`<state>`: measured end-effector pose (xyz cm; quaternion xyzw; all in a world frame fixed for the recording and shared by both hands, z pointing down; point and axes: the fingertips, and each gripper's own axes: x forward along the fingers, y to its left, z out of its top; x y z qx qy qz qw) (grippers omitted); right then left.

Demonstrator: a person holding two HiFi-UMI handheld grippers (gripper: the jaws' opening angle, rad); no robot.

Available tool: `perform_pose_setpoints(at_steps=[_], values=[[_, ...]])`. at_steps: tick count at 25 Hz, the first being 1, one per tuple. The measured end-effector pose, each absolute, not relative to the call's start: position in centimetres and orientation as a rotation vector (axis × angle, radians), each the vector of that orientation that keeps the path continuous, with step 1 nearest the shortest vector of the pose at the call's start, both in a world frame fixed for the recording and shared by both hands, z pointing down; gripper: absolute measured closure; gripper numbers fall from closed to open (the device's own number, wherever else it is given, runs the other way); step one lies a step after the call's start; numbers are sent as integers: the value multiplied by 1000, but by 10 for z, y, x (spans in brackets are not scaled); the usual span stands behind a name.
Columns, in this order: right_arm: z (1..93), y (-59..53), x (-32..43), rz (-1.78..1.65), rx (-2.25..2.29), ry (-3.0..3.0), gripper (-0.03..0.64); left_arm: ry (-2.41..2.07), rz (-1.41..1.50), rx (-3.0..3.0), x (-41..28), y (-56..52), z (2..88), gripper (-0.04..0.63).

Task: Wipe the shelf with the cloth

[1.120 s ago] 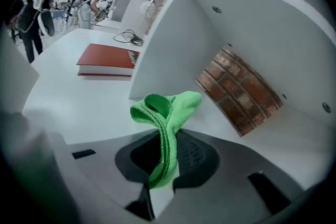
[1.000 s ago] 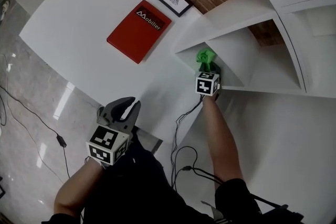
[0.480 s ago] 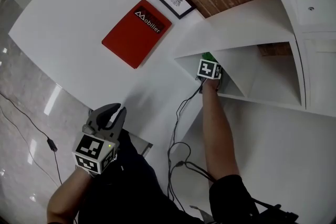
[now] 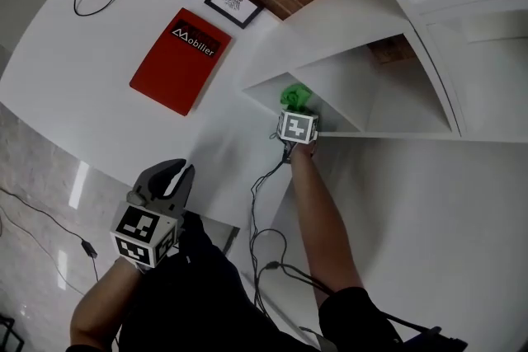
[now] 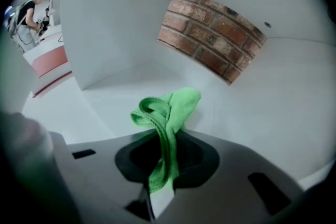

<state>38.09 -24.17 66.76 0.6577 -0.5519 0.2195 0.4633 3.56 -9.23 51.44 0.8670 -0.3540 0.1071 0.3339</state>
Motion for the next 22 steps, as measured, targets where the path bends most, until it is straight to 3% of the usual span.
perform_pose_setpoints(at_steps=[12, 19, 22], values=[[653, -176, 359, 660, 1463, -1401, 563, -798, 284, 2357, 62, -89, 489, 538], [618, -224, 370, 58, 1228, -1240, 563, -823, 233, 2319, 47, -91, 501, 538], [621, -251, 390, 9, 1194, -1128, 563, -850, 244, 2285, 33, -82, 517, 538]])
